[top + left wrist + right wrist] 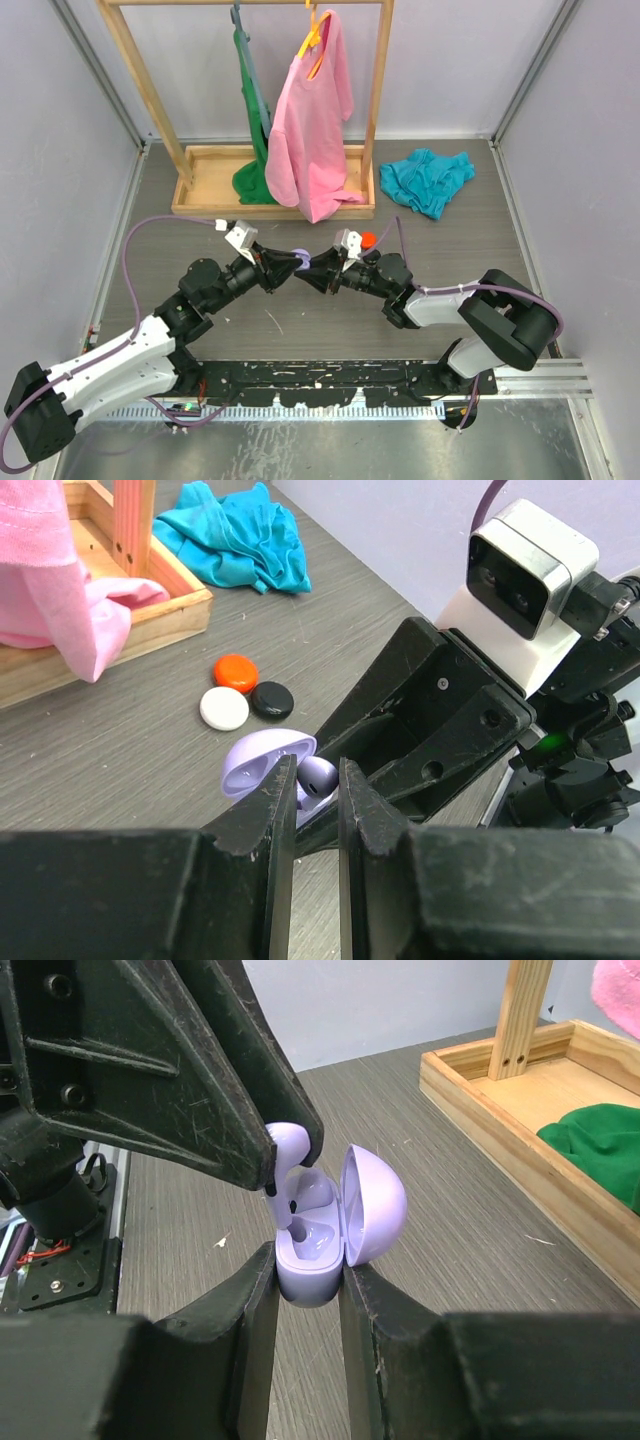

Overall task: Insert the wireless bluetooth earbuds into the charging case
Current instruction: Place the earbud in the charging case.

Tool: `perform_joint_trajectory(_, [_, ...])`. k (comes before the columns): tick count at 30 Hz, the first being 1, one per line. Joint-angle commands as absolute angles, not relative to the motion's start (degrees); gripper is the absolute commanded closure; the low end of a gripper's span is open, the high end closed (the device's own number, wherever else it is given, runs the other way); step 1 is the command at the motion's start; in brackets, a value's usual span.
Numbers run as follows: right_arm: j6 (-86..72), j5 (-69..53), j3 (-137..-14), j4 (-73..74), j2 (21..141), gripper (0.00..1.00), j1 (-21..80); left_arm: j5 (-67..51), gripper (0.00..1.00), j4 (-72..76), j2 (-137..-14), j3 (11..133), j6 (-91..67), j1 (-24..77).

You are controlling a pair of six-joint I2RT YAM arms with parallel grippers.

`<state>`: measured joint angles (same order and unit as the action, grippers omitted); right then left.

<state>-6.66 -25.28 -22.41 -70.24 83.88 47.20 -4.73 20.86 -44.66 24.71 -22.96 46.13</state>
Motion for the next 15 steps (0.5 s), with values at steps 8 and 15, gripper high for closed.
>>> perform_joint_trajectory(8, [-6.95,-25.82,-23.86,-75.04,81.41,0.99,47.55,-2.71,0.86,26.89,-45.04,24.38,-21.48,46.64])
perform_joint_trajectory(15, [-6.84,-25.79,-23.89,-74.85,81.03,0.99,47.55,-2.26,0.86,26.89,-45.22,23.33,-21.95,46.94])
